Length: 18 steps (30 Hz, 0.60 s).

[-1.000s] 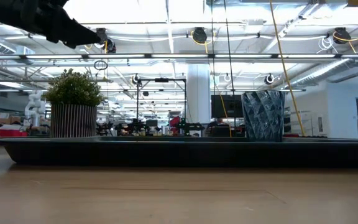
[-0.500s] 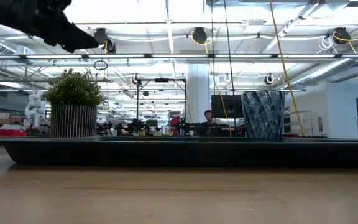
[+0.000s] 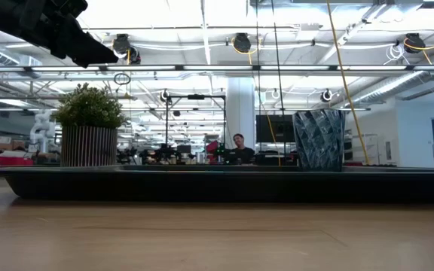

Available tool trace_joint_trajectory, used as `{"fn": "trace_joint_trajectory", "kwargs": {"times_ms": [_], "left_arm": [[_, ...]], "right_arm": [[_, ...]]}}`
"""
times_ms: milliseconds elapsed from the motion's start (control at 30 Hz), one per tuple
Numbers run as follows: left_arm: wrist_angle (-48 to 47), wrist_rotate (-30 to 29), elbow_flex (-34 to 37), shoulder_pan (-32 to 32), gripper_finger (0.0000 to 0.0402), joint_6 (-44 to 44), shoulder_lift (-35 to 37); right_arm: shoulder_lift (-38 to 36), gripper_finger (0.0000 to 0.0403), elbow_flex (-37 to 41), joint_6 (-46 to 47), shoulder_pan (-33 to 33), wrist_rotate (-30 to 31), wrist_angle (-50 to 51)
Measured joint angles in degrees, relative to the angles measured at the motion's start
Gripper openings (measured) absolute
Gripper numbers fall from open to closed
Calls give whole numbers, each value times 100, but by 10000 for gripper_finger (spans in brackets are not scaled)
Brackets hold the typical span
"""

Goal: Pick and place plate/cup/fork/spoon on tray
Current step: Put the blue spoon on the black tray

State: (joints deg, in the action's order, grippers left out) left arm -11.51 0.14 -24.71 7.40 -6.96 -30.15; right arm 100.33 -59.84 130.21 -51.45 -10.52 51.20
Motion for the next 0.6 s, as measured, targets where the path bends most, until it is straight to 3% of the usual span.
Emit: {"fn": "trace_joint_trajectory", "kwargs": {"times_ms": [133, 300, 600], "left_arm": [[6, -5, 0, 0, 136, 44, 0], [-55, -11, 0, 0, 136, 173, 0], [-375, -11, 0, 2, 136, 387, 0]], "right_arm": [[44, 91, 3, -86, -14, 0, -11], [-25, 13, 12, -383, -12, 33, -28], [-774, 3, 34, -326, -16, -122, 274]]}}
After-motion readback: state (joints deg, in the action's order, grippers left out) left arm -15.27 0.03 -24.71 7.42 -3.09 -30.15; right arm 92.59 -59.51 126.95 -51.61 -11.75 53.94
